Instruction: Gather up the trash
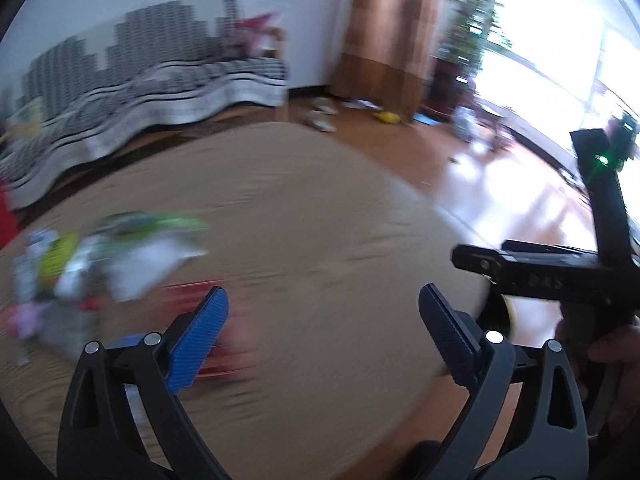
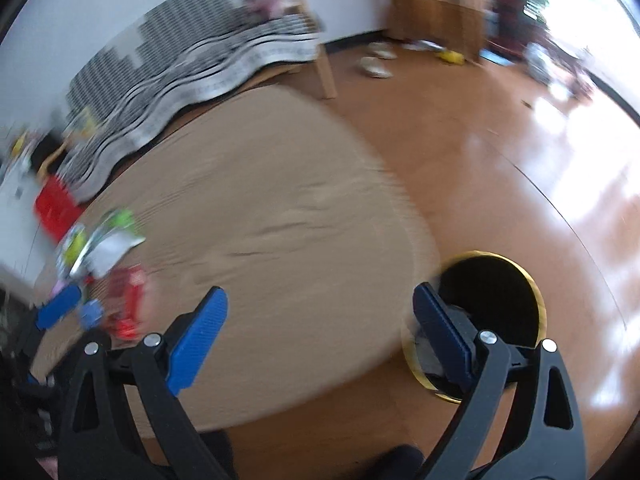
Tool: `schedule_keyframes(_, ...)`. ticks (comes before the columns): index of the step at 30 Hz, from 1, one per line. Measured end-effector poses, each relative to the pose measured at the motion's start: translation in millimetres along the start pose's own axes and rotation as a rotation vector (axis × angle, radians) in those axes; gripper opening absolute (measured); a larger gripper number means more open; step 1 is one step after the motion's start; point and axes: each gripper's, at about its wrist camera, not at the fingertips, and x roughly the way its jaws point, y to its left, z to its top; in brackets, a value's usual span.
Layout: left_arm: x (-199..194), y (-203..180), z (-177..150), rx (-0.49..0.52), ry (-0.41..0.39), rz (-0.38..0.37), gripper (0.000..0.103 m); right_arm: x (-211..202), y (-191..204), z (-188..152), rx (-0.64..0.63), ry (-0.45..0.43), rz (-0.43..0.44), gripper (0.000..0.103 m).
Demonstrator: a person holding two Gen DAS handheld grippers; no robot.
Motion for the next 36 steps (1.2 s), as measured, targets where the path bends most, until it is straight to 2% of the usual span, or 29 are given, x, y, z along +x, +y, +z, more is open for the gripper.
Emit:
schedule_keyframes(5,-38.2,112.2,-17.5,-0.128,-0.017,0.163,0.093,21.2,106.8,0.7,-0.143,0.023,0.084,0.091)
schedule_keyframes(8,-51.8,171.5,-31.4,-0.169,-0.015,0.251,0.093,33.7,164.0,-4.4,-0.225,0.041,0.131,0.091)
schedule_keyframes(14,-53.8,259.4,-56.7,-0.229,0.009,0.362,0.093,53.7,235.0,-18.1,-0.357,0.063,0.154,0.091)
schedule_keyframes(19,-28.8,290.8,-57.1,-0.236,0.034,0.366,0.093,64.4,258.7,-26.8,-0.398,0.076,0.173,0.091)
schedule_keyframes(23,-6.6,298.9,-53.4,-0.259,0.056,0.365,0.093,71.3,271.4,-30.1,-0.422,0.085,0.182,0.091)
schedule_keyframes(25,1.2,299.1,-53.0,-0.251,0.063,0.369,0.087,71.9,276.1,-33.4,-0.438,0.090,0.191,0.091)
schedule_keyframes(27,3.3,297.0,-53.2,-0.237,0.064,0.405,0.065,72.0,279.6,-34.2,-0.450,0.094,0.200,0.091)
schedule_keyframes(28,0.8,298.2,-53.4,-0.236,0.056,0.412,0.061,71.4,281.1,-35.3,-0.455,0.098,0.206,0.091)
schedule_keyframes(30,-5.9,302.9,-52.8,-0.269,0.053,0.383,0.057,69.6,285.5,-39.6,-0.468,0.109,0.219,0.090)
schedule_keyframes(36,-46.8,300.5,-47.8,-0.282,0.006,0.423,0.055,70.1,296.8,-54.5,-0.499,0.173,0.250,0.085)
